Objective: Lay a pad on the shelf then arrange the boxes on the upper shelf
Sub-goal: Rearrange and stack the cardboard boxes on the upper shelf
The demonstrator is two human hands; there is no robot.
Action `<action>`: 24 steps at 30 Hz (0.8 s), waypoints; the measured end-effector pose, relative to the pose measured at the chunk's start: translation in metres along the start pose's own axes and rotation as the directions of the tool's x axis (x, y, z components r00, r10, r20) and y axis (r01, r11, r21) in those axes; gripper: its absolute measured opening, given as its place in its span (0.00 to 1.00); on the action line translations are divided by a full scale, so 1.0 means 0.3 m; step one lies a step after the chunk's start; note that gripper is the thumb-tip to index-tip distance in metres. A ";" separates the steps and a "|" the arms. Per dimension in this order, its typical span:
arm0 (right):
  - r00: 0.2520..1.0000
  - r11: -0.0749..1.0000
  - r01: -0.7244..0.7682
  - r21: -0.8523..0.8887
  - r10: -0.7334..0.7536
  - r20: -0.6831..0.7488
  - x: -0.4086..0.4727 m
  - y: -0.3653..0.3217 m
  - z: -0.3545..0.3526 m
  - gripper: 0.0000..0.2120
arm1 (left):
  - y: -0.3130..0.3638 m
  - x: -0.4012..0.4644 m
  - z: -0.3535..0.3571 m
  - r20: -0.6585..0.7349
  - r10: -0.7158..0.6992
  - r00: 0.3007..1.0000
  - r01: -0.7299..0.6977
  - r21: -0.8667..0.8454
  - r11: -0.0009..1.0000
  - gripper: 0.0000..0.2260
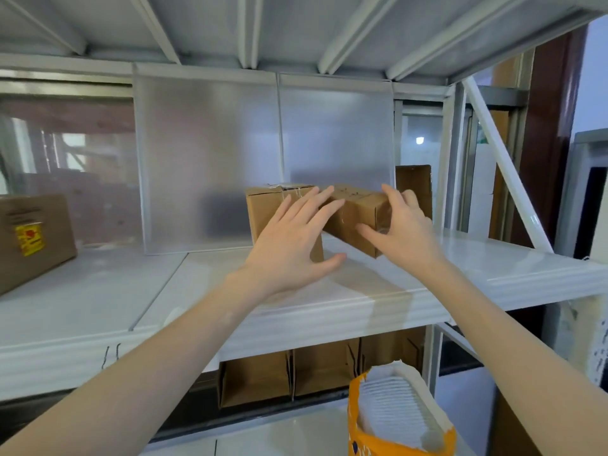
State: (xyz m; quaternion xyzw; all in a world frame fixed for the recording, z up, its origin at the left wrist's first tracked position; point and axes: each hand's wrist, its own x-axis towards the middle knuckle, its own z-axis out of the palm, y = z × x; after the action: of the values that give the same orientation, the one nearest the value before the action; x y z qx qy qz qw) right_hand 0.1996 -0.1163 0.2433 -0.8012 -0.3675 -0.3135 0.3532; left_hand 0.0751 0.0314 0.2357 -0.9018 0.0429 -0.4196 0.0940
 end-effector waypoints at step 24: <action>0.634 0.672 0.731 -0.117 -0.733 -0.247 -0.204 -0.917 0.094 0.30 | -0.406 -0.504 -0.763 -0.139 -0.049 0.989 0.085 0.271 0.959 0.44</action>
State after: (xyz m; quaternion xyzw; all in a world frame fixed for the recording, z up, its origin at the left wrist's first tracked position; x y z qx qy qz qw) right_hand -0.0490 0.0159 0.2733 -0.5333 -0.6070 -0.5379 0.2405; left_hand -0.1975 0.1437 0.2919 -0.8512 -0.0406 -0.4828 0.2016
